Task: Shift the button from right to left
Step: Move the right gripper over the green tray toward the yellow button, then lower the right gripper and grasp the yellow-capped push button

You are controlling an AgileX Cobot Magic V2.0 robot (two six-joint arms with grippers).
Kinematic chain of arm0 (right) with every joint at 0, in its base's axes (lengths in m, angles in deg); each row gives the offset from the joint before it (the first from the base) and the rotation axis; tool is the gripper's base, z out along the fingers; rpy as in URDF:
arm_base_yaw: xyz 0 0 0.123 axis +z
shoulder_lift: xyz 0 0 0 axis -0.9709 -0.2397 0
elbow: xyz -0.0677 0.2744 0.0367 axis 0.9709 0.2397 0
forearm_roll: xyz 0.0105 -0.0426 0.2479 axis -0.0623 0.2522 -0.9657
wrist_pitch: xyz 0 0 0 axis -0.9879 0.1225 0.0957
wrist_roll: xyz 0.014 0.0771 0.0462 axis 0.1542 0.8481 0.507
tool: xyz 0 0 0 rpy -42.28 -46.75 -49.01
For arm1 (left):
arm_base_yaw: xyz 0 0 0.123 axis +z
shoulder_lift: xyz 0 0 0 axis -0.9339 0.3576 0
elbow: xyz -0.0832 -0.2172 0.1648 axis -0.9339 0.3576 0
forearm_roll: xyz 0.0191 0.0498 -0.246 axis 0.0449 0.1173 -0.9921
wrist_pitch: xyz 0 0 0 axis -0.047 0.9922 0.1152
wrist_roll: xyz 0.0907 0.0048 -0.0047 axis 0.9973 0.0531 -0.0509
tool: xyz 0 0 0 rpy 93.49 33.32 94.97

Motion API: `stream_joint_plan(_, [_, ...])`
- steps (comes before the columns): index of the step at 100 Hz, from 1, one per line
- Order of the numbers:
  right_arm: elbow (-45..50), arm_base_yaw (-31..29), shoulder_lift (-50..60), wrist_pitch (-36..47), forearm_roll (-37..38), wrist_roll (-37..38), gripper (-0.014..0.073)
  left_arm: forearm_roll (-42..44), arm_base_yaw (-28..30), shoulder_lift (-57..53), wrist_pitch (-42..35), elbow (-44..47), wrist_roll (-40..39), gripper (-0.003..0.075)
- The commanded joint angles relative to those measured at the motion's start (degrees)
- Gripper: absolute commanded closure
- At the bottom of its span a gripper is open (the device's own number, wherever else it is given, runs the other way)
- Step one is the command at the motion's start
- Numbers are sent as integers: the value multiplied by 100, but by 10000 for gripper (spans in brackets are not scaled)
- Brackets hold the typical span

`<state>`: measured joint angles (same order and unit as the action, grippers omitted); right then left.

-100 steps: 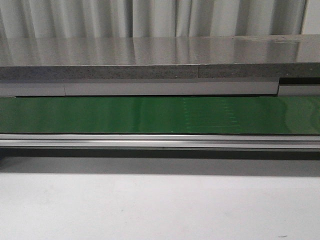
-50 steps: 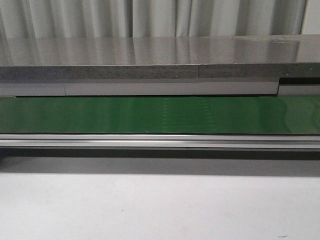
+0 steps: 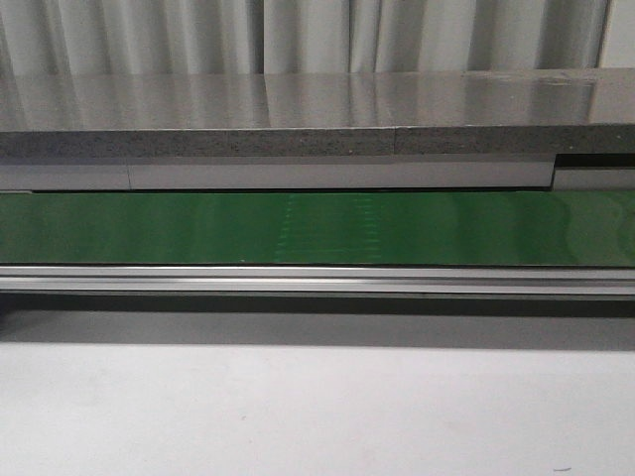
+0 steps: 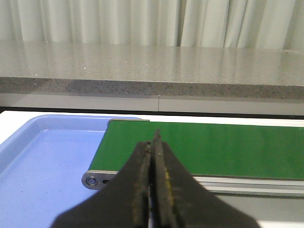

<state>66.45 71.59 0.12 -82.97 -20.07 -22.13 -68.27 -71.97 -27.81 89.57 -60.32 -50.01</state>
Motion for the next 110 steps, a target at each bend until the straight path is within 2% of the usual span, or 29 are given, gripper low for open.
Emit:
stream_joint_plan(1, [-679,-49,-310,-240,-11,-3,651,-2,6,-187,-453,256,-51,741])
stream_joint_plan(19, [-1834,-49,-1229,-1408,139,-3,651,-2,6,-187,-453,256,-51,741])
stream_joint_plan(47, [-3401,-49,-3049,-2703,397,-3,651,-2,6,-187,-453,256,-51,741])
stream_joint_plan(67, [-4267,-170,-4142,-3173,392,-3,651,-2,6,-187,-453,256,-51,741])
stream_joint_plan(86, [-4600,-790,-4860,-3318,353,-3,651,-2,6,-187,-453,256,-51,741])
stream_joint_plan(110, [-4606,-1958,-5729,-3077,131,-180,645,-2,6,-187,-453,256,-51,741])
